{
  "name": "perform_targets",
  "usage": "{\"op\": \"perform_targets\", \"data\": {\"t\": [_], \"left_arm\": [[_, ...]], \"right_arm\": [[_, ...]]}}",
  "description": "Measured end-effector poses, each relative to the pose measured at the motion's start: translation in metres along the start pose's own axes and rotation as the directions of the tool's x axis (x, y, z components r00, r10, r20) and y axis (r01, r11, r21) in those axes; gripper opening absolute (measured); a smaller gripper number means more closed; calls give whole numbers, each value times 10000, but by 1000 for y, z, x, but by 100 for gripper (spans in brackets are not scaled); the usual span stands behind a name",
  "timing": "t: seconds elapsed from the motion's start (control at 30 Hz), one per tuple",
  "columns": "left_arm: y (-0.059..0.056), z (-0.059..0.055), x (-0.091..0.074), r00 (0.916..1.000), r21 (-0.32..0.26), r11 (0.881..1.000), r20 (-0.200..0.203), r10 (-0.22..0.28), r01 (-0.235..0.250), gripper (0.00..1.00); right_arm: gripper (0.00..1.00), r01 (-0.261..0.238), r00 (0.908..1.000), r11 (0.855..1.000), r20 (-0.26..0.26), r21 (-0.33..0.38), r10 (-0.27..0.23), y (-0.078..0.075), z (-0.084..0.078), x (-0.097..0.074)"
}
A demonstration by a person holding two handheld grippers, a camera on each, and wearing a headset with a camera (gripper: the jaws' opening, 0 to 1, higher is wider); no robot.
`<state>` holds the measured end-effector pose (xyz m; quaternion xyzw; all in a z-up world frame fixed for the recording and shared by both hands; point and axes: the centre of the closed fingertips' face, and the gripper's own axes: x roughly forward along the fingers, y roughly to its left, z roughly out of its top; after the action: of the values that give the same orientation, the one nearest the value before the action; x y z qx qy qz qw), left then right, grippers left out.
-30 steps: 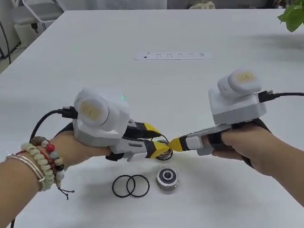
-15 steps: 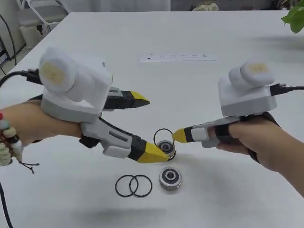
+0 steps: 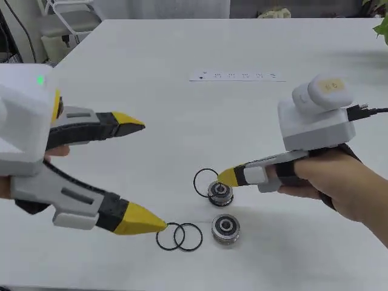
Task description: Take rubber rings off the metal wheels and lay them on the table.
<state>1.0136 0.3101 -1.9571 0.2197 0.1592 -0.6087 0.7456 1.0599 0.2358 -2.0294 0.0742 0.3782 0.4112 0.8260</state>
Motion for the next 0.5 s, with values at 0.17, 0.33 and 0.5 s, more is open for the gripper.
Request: {"op": "perform_targets", "data": {"t": [0.17, 0.33, 0.5], "left_arm": [[-13, -22, -10, 9991, -711, 9966, -92, 410, -416, 92], [-23, -42, -20, 9972, -1385, 9876, -252, 710, -738, 94], [-26, -50, -27, 9948, -1768, 9790, -273, 979, -1012, 94]], "right_arm": [[0, -428, 9983, 9982, -412, -426, 411, 18, -6, 6], [0, -757, 9948, 9939, -735, -798, 698, 32, -9, 14], [0, -1008, 9898, 9896, -1109, -1029, 893, 41, -18, 20]]}}
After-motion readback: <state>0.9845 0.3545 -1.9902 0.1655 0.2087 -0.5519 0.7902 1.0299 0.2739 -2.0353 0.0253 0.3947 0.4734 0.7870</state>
